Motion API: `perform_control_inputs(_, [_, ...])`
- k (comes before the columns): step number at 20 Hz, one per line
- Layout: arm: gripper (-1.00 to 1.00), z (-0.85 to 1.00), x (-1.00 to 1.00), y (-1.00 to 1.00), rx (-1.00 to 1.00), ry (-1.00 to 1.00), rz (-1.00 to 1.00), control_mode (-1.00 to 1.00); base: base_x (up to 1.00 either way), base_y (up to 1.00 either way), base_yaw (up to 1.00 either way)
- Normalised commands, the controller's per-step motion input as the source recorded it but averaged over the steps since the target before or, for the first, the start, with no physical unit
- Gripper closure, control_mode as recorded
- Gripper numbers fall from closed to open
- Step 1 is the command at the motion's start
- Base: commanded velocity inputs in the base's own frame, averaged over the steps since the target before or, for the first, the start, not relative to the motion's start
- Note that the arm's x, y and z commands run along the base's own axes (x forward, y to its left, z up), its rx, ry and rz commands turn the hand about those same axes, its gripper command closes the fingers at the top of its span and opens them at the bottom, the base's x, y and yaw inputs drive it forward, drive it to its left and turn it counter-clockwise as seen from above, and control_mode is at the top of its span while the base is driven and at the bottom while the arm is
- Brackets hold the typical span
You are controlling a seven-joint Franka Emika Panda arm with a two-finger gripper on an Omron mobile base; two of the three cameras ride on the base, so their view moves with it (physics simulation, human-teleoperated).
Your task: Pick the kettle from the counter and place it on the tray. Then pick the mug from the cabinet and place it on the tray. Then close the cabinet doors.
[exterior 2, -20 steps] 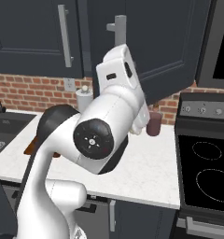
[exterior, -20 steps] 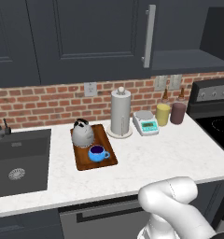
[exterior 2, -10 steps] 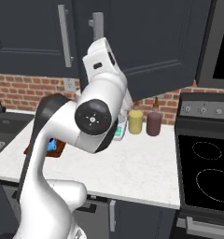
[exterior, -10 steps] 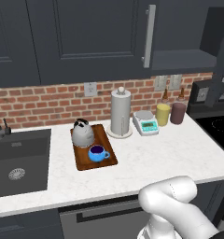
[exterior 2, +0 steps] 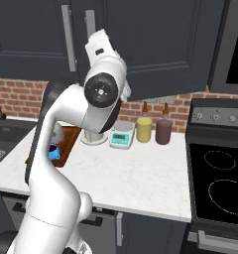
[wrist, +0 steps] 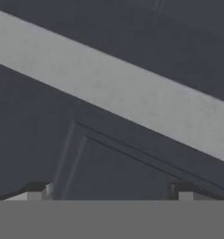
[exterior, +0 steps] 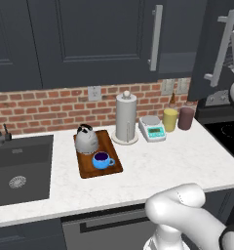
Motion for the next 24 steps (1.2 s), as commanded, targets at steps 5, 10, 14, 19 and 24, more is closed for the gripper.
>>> perform_control_inputs(5, [-1.00, -0.21, 1.00, 0.25, 0.00, 0.10, 0.04, -1.00, 0.00, 0.00, 0.00])
perform_control_inputs(10, [-1.00, -0.18, 1.00, 0.16, 0.00, 0.03, 0.02, -1.00, 0.00, 0.00, 0.00])
perform_control_inputs(14, [-1.00, -0.18, 1.00, 0.09, 0.00, 0.08, 0.00, -1.00, 0.00, 0.00, 0.00])
perform_control_inputs(19, [-1.00, -0.21, 0.88, 0.03, 0.00, 0.08, 0.00, -1.00, 0.00, 0.00, 0.00])
perform_control_inputs(24, [-1.00, -0.21, 0.58, 0.00, 0.00, 0.05, 0.00, -1.00, 0.00, 0.00, 0.00])
